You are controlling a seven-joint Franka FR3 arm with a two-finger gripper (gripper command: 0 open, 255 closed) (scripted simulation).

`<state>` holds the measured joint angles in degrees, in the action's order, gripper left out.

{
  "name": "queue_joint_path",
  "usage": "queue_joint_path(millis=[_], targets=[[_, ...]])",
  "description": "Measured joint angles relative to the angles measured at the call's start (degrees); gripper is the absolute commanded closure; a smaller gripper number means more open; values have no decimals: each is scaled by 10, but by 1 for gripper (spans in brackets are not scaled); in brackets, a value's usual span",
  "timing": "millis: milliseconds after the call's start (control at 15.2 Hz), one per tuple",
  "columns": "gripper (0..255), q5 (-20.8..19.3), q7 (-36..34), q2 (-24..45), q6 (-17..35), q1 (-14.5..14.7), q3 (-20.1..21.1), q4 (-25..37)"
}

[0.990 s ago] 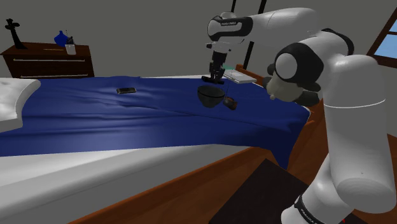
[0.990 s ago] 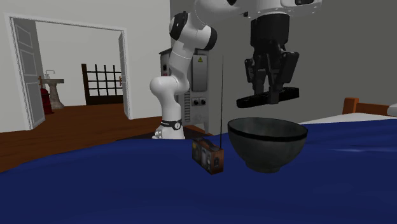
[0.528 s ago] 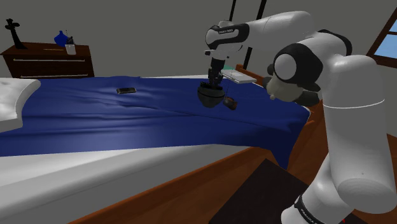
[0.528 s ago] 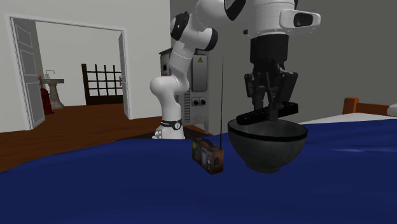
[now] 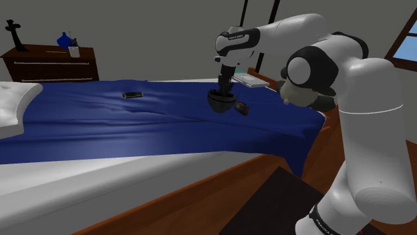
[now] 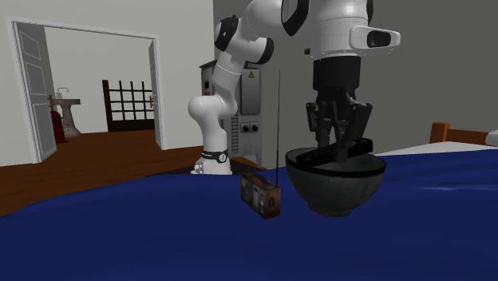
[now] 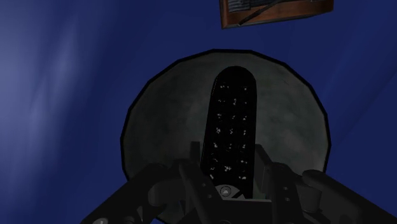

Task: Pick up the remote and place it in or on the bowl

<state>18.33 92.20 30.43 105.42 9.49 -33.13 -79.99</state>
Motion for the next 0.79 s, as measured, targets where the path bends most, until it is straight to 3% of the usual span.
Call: queue_joint_path(millis=[66, 132, 528, 792], targets=[[255, 0, 0, 0, 0, 0, 0, 0], [0, 0, 0, 0, 0, 0, 0, 0], [0, 0, 0, 0, 0, 0, 0, 0], [0, -3, -6, -2, -52, -9, -2, 53]])
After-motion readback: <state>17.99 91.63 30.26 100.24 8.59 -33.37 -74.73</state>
